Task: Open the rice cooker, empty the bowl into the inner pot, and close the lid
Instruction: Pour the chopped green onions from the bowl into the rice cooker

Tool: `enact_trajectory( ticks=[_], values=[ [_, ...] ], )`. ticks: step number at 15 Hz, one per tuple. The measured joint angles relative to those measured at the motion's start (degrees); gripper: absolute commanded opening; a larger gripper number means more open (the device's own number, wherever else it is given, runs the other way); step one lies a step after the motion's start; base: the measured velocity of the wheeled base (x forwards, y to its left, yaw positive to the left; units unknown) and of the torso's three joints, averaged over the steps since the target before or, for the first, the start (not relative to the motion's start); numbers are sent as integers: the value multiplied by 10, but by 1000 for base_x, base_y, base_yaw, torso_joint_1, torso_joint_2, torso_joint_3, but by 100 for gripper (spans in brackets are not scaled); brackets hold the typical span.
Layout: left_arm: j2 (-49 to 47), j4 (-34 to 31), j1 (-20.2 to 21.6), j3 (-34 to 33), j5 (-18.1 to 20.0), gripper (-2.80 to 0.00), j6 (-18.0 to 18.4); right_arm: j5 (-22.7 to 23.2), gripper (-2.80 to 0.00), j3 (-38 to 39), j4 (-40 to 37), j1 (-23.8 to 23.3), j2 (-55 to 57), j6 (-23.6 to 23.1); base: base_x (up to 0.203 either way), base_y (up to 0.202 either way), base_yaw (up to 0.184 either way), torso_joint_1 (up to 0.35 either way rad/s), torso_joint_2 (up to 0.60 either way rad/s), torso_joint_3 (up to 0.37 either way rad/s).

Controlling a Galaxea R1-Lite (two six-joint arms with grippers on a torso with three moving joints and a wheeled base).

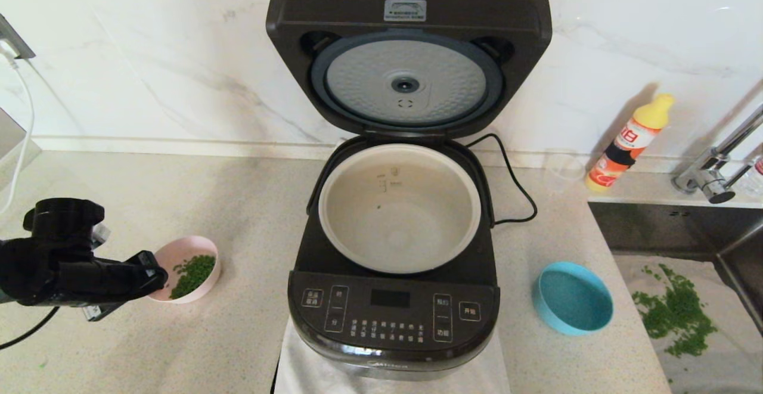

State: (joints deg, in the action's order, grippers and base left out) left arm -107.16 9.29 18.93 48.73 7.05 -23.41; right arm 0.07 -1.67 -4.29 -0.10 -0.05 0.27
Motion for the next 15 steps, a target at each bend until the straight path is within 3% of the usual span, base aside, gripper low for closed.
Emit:
enact_trajectory(
  ticks=[4,7,11,15],
  values=[
    [58,-33,-4,17,18,-280,-30,0,-280,0,0,0,0,0,0,0,0,0,0,0],
    [121,-142,-30,95,23,-280,-48,0,-280,0,0,0,0,0,0,0,0,0,0,0],
    [176,-303,-109,243,23,-280,-60,0,-280,0,0,0,0,0,0,0,0,0,0,0],
    [188,-413,-215,360,18,-280,-65,0,-280,0,0,0,0,0,0,0,0,0,0,0]
  ],
)
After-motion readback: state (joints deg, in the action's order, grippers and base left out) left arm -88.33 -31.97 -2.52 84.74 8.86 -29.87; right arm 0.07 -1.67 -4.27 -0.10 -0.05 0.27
